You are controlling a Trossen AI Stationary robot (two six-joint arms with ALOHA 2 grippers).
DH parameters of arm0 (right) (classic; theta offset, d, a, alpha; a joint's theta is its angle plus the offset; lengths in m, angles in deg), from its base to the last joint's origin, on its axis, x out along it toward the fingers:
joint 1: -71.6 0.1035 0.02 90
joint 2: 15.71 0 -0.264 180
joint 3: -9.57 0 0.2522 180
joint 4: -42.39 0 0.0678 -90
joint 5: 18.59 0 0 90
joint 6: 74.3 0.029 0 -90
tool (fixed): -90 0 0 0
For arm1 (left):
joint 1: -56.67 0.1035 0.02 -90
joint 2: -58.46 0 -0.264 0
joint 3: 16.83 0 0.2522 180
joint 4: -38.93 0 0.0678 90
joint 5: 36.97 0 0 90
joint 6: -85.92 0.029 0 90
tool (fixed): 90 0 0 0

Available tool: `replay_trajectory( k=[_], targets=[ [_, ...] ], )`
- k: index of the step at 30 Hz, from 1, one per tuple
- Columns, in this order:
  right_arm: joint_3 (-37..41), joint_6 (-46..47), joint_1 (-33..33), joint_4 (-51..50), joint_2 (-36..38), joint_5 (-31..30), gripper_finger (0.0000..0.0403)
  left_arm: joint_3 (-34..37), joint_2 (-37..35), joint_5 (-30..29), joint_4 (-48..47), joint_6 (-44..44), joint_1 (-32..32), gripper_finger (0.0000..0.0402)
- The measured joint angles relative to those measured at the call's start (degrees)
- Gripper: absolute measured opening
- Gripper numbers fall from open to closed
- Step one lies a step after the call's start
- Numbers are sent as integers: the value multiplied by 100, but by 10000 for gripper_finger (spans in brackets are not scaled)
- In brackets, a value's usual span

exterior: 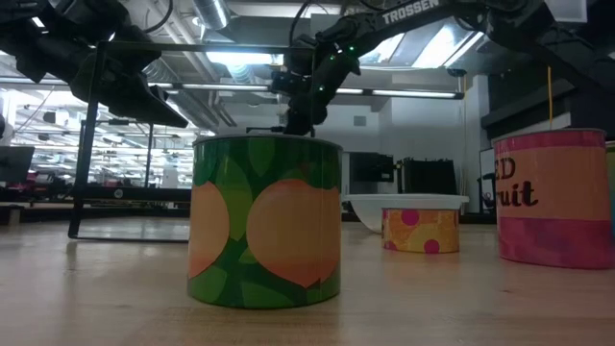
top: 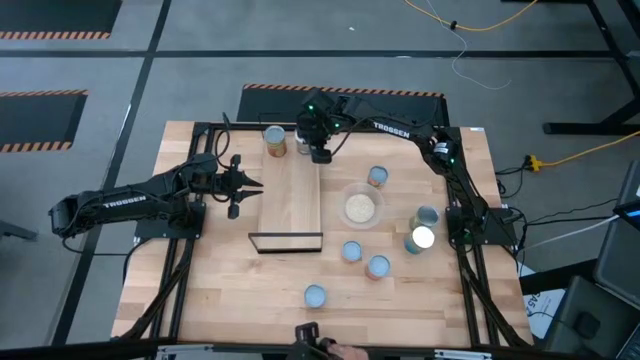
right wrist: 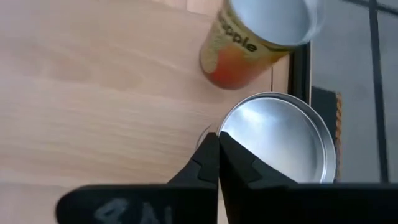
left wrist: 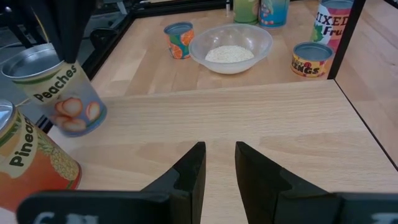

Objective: Pick and place cans onto a shelf
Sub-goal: Put the large canned peaches on the shelf

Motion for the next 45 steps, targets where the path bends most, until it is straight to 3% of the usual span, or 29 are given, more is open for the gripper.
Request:
replay_trajectory(
  k=[7, 24, 33, 45],
  targets=[
    [0, -433, -7, -62, -4, 469, 1, 0, 0, 0, 0, 0, 0, 80],
    [-355, -707, -52, -596, 13, 484, 0, 0, 0, 0, -2, 0, 0, 80],
    [-344, -777, -107, -536, 42, 870, 0, 0, 2, 0, -2, 0, -2, 80],
    [-313, -876, -133, -442, 5, 899, 3, 0, 0, 0, -4, 0, 0, 80]
  ],
)
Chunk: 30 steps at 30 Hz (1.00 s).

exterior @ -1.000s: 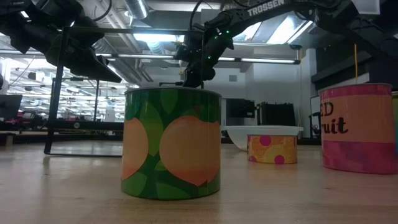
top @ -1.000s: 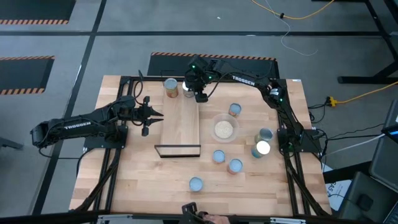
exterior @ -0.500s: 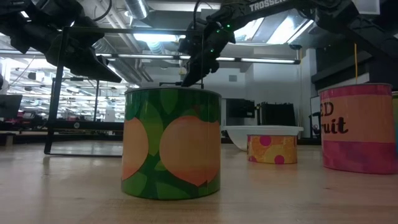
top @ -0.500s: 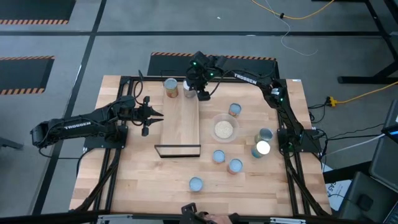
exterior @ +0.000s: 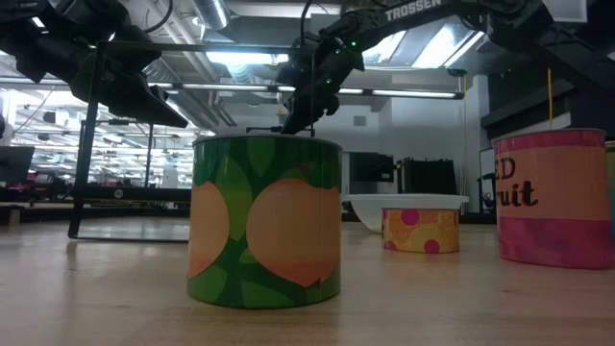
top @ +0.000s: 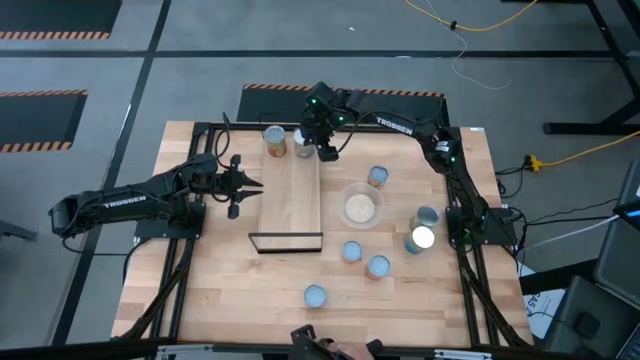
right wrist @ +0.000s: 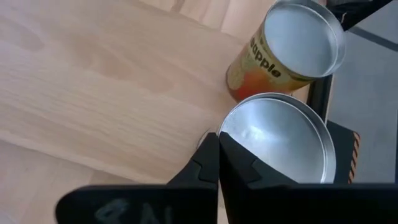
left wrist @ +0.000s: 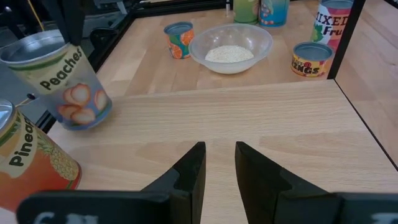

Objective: Pick and place cans onto a shelf
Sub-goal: Put the large canned peaches on the shelf, then put the large canned oranges on the shelf

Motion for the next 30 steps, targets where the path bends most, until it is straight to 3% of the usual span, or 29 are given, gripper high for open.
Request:
replay_trajectory(
  k=[19, 30],
  targets=[
    [1, 7, 0, 36, -140, -10, 7, 0, 0, 0, -4, 0, 0, 80],
    [0, 6, 0, 37, -138, -11, 56, 0, 0, 0, -7, 0, -2, 80]
  ],
)
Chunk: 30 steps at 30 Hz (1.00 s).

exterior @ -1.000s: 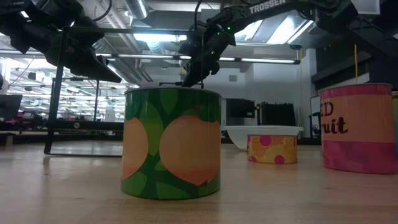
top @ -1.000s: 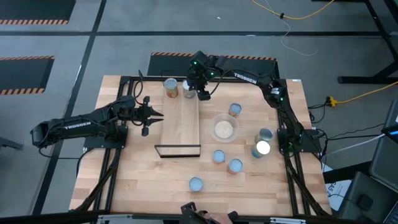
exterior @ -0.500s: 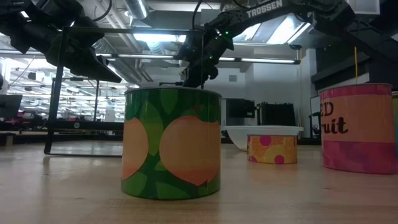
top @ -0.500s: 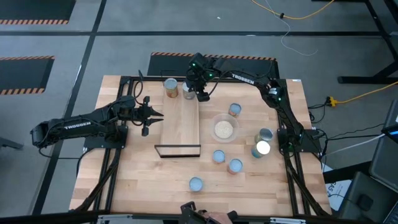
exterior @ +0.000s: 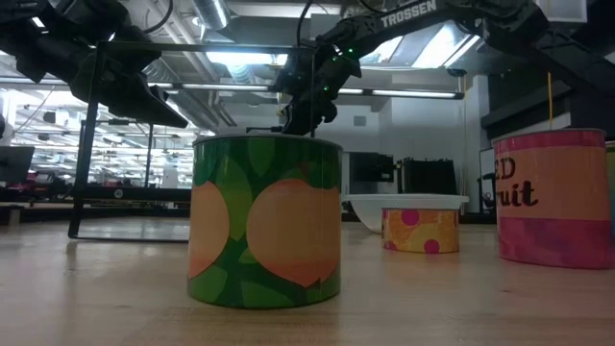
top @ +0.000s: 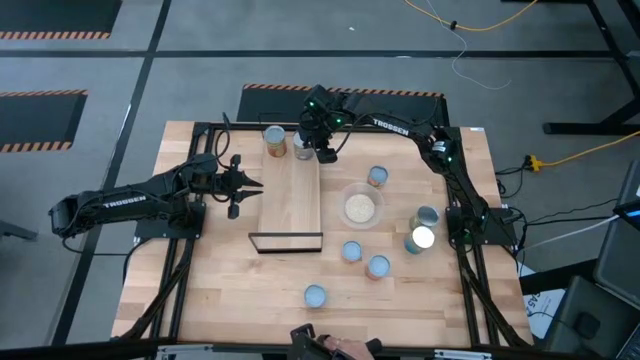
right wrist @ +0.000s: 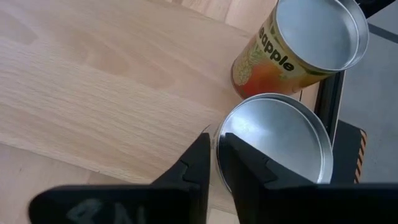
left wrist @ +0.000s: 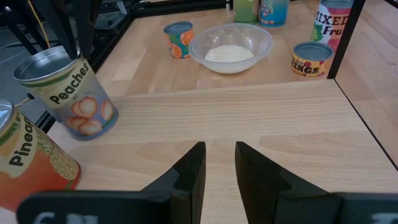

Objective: Pick and place cans onto a shelf
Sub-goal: Put the large canned oranges on the shelf

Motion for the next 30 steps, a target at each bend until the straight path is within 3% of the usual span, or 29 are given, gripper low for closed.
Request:
replay_trajectory(
  k=[13, 18, 22, 30],
  targets=[
    [-249, 17, 11, -88, 33, -16, 82, 0, 0, 2, 0, -2, 2, 80],
    [-986, 23, 107, -827, 85, -15, 82, 0, 0, 2, 0, -2, 2, 80],
    [-844, 24, 225, -1132, 510, -46, 82, 0, 0, 4, 0, -2, 0, 80],
    [-924, 141, 405, -2653, 953, 46, 82, 0, 2, 9, -24, -2, 0, 80]
  ],
)
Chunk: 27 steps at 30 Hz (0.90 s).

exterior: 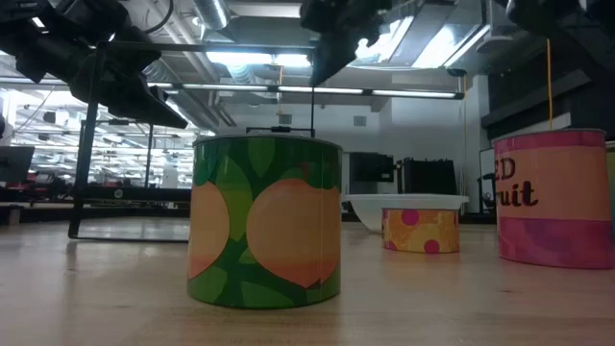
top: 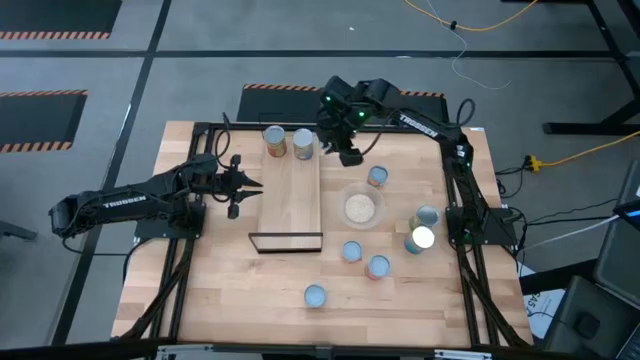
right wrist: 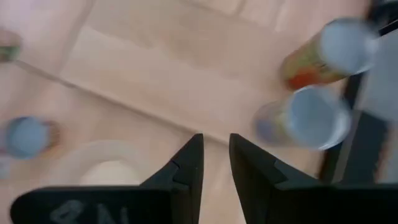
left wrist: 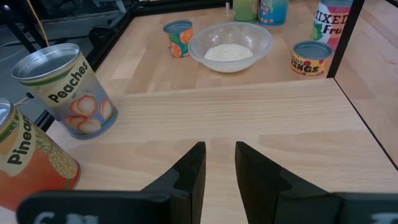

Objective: Pick and place cans onto a shelf
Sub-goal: Put the large canned oranges on the shelf

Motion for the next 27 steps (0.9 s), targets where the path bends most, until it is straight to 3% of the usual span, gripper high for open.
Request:
replay_trajectory(
  k=[5, 8, 13, 21, 27],
  targets=[
    [-1, 157, 25, -1129, 55, 539, 82, 0, -1, 2, 2, 0, 0, 80],
    [191, 341, 24, -1102, 117, 1064, 82, 0, -2, 4, 2, 0, 0, 80],
    [648, 340, 30, -1108, 350, 1152, 82, 0, -2, 9, -9, -4, -2, 80],
    [2169, 667, 32, -1112, 1483, 1106, 82, 0, -1, 12, -11, -2, -7, 80],
    [3798, 1704, 114, -781, 2870, 1100, 82, 0, -2, 13, -7, -2, -9, 80]
  ],
)
